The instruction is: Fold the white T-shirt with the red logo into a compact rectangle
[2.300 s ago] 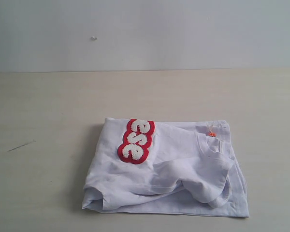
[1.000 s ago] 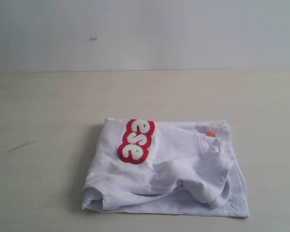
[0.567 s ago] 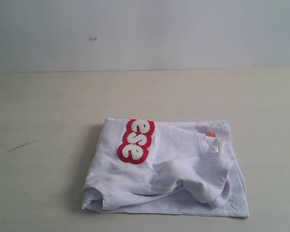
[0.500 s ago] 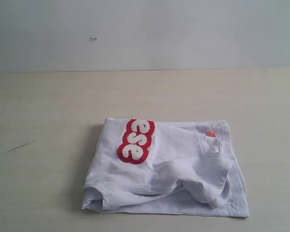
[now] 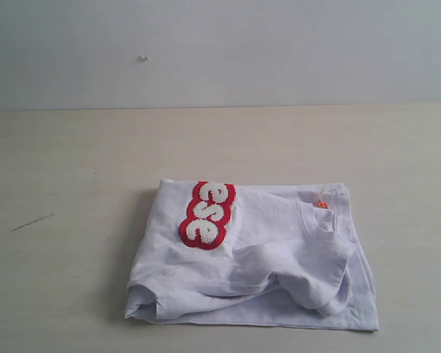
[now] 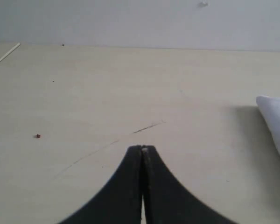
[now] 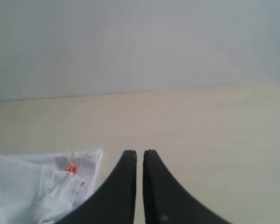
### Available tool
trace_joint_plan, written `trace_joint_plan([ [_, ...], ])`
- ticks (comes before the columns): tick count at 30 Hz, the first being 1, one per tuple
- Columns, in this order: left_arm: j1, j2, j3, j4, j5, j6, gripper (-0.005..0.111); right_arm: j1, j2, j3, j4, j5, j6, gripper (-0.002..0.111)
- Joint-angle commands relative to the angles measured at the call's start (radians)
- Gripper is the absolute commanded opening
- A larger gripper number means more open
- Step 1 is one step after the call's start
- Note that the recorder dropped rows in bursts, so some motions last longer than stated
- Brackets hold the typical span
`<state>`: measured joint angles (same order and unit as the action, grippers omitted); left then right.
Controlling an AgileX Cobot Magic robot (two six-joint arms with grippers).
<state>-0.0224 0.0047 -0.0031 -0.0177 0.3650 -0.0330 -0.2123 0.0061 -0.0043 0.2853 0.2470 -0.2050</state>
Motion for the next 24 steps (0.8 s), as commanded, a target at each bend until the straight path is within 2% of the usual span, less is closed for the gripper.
trace_joint_plan([
  [1, 0.004, -0.005, 0.003, -0.008, -0.012, -0.002, 0.000, -0.005, -0.006, 0.004, -0.043, -0.012, 0.082, 0.007],
  [8, 0.004, -0.005, 0.003, -0.008, -0.012, -0.002, 0.000, -0.005, -0.006, 0.004, -0.270, 0.009, 0.320, 0.007],
  [24, 0.004, -0.005, 0.003, -0.008, -0.012, -0.002, 0.000, -0.005, -0.006, 0.004, -0.285, 0.087, 0.232, 0.007],
])
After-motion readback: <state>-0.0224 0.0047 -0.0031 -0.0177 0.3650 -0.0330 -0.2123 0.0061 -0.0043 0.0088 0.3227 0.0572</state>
